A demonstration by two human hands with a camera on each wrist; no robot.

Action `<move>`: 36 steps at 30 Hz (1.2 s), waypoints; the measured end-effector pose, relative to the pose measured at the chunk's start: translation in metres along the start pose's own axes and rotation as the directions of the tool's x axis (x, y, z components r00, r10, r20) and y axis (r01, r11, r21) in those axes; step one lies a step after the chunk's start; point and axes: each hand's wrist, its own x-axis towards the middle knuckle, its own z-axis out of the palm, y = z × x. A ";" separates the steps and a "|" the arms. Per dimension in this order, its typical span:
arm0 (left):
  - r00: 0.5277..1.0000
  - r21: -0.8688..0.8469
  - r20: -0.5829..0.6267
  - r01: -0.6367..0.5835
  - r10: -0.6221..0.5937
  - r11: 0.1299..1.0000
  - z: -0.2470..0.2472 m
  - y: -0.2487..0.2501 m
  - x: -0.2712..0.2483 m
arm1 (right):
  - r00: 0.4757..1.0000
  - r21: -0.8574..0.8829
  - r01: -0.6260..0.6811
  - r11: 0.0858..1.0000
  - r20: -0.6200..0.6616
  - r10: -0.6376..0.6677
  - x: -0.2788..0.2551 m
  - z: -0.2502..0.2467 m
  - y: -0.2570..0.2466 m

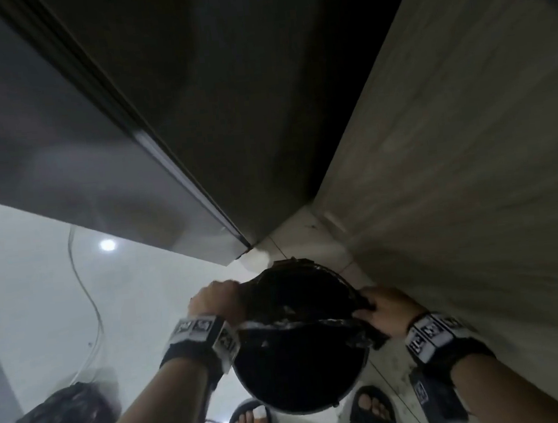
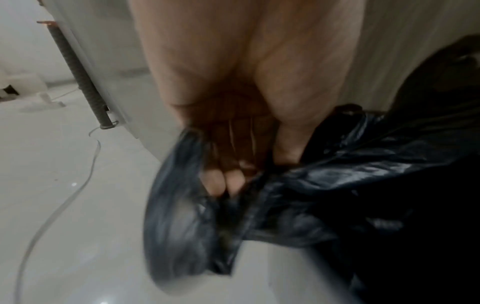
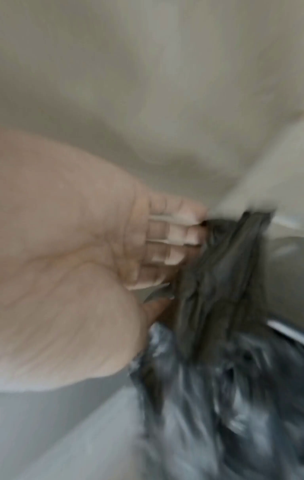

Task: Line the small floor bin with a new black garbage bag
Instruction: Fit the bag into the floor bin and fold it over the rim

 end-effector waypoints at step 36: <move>0.689 0.283 -0.194 -0.642 0.698 0.712 0.139 -0.065 -0.070 | 0.786 -0.499 0.339 0.797 -0.315 -0.532 -0.046 0.114 0.047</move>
